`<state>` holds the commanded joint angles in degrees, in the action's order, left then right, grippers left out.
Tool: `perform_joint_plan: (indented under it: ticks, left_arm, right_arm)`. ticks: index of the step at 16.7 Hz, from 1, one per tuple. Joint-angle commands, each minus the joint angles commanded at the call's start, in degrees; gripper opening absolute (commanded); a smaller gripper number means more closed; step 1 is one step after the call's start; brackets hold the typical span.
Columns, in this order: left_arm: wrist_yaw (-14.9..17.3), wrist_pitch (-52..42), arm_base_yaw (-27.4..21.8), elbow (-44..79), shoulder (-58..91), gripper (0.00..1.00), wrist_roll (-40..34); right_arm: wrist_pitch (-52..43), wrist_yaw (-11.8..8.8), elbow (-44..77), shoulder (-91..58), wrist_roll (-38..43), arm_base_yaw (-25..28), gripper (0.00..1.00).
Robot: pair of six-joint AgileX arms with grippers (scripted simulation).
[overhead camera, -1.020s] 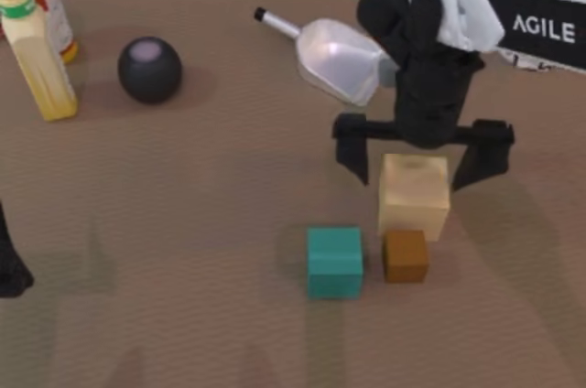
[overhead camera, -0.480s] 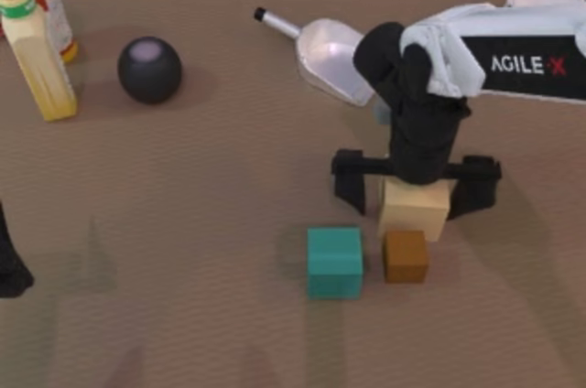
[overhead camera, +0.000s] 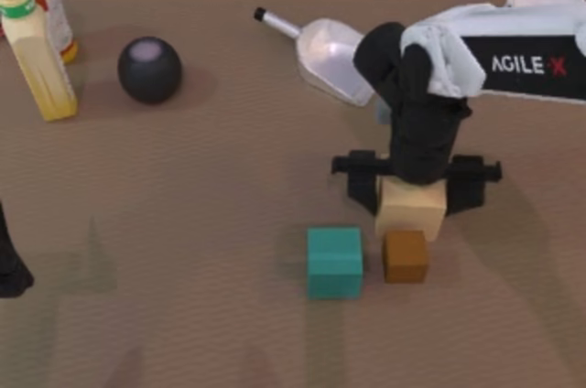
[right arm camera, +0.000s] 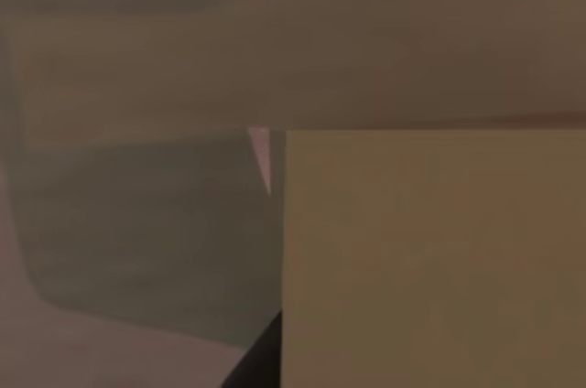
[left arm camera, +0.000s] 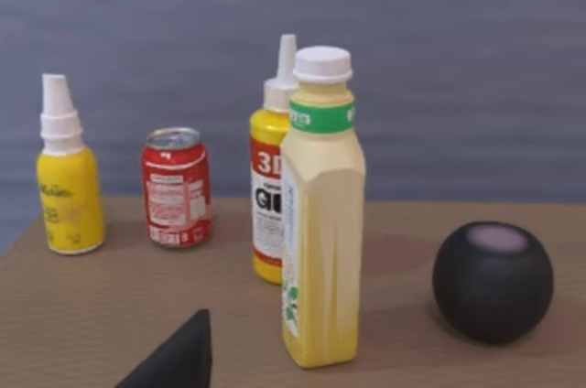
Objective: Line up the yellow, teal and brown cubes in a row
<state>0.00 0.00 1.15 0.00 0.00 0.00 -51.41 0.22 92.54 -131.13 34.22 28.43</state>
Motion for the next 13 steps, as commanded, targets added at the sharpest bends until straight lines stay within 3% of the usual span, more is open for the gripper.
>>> perform_joint_plan:
  ticks: [5, 13]
  left_arm:
    - [0.00, 0.00, 0.00, 0.00, 0.00, 1.00, 0.00]
    - [0.00, 0.00, 0.00, 0.00, 0.00, 1.00, 0.00]
  right_arm:
    - [0.00, 0.00, 0.00, 0.00, 0.00, 0.00, 0.02]
    - [0.00, 0.00, 0.00, 0.00, 0.00, 0.00, 0.00]
